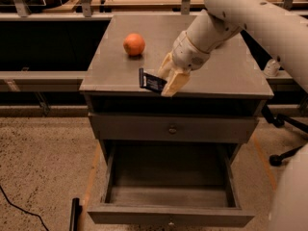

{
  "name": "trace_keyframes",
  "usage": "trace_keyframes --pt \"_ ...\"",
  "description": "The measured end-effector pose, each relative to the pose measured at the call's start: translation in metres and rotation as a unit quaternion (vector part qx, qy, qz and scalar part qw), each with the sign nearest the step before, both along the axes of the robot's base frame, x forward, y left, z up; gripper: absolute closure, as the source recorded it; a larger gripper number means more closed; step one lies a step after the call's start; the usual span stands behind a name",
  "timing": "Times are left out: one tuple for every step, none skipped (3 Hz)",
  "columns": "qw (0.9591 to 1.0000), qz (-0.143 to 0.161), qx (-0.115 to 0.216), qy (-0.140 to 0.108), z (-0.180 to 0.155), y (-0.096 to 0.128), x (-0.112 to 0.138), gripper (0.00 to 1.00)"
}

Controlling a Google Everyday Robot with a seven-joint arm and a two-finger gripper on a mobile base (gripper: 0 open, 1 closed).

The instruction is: Place rxbar blueberry into middle drawer

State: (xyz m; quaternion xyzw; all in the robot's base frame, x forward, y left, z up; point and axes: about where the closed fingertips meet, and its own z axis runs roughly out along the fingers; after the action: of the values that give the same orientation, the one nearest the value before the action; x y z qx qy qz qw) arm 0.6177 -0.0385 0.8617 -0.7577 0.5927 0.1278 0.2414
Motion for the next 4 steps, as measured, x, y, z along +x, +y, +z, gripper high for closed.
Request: trace_keyframes --pt "0.9985 -0.035 0.008 0.041 -0.018 0.008 -0.038 1.0" --pt "0.9977 -0.055 0.008 0.038 -0.029 0.014 -0.074 1.0" --pt "0.9985 -0.051 -0.014 -0.012 -0.06 0.019 -0.098 1.0" --pt "0.9961 -0.055 -0.053 -0.043 -0.12 0.01 -0.092 1.0"
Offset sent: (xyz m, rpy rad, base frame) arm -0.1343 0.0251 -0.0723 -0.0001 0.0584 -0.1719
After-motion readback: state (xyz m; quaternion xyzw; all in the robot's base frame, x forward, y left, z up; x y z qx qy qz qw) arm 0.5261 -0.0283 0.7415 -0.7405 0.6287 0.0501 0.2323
